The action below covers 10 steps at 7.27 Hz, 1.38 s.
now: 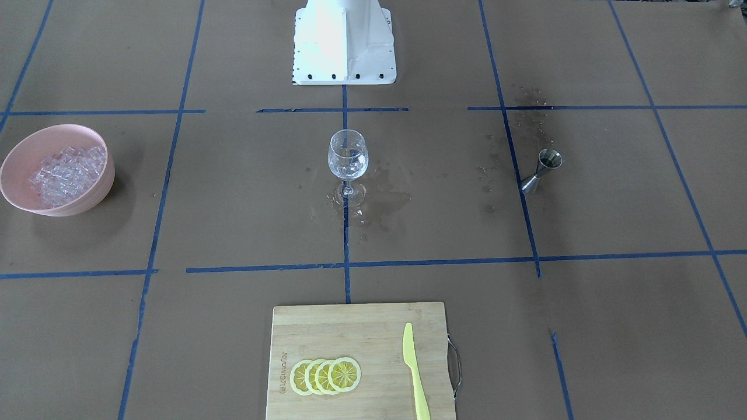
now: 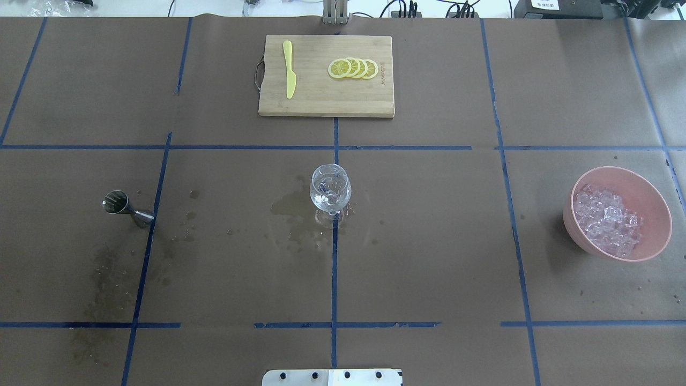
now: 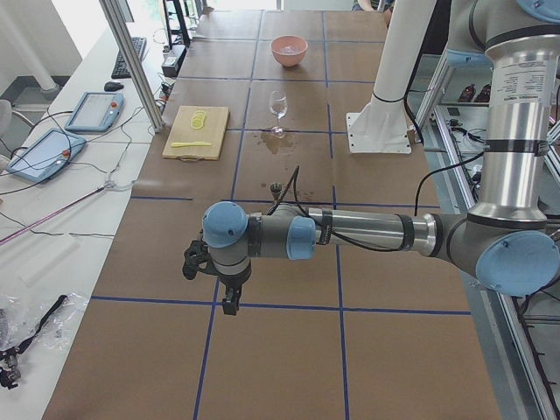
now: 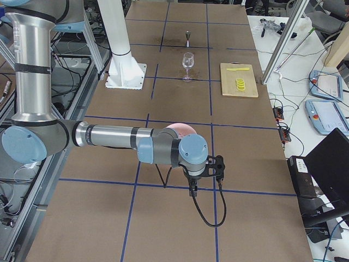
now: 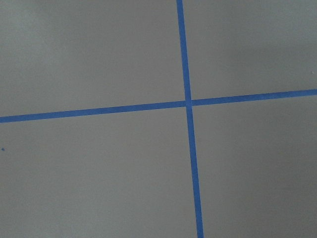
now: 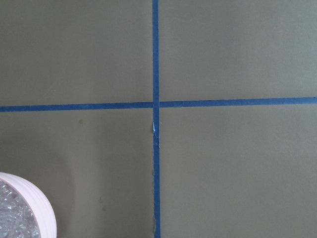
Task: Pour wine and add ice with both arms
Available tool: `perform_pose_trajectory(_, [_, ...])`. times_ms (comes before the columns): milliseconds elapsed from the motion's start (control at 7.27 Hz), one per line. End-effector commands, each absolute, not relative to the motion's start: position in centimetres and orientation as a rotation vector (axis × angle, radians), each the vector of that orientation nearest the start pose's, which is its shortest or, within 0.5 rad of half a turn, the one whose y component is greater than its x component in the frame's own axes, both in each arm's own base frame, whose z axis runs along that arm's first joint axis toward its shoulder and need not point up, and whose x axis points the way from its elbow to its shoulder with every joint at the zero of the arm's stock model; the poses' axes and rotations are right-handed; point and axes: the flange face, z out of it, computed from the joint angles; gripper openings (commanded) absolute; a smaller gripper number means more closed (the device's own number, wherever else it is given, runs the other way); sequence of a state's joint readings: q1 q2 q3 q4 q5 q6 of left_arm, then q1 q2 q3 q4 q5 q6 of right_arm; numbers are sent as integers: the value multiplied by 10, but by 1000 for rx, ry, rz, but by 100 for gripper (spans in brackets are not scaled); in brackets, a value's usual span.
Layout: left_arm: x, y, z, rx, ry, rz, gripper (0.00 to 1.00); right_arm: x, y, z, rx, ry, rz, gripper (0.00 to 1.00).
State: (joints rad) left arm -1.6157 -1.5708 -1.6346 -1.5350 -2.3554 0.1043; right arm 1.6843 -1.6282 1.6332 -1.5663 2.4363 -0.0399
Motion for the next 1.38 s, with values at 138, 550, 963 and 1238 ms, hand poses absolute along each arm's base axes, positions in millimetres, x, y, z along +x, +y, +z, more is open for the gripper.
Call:
perform_pose_trajectory(138, [-85, -496, 584, 163, 774, 91, 100, 110, -460, 642, 86, -864, 61, 100])
perform_pose_trajectory(550, [-74, -496, 459, 318, 765, 98, 100, 109, -462, 638, 90, -864, 59, 100])
perform_pose_trajectory(963, [-3, -470, 374, 319, 848, 36, 100, 103, -489, 611, 132, -852, 26, 100])
perform_pose_trajectory(1238, [93, -432, 318, 268, 934, -22, 100, 102, -485, 622, 111, -863, 35, 100])
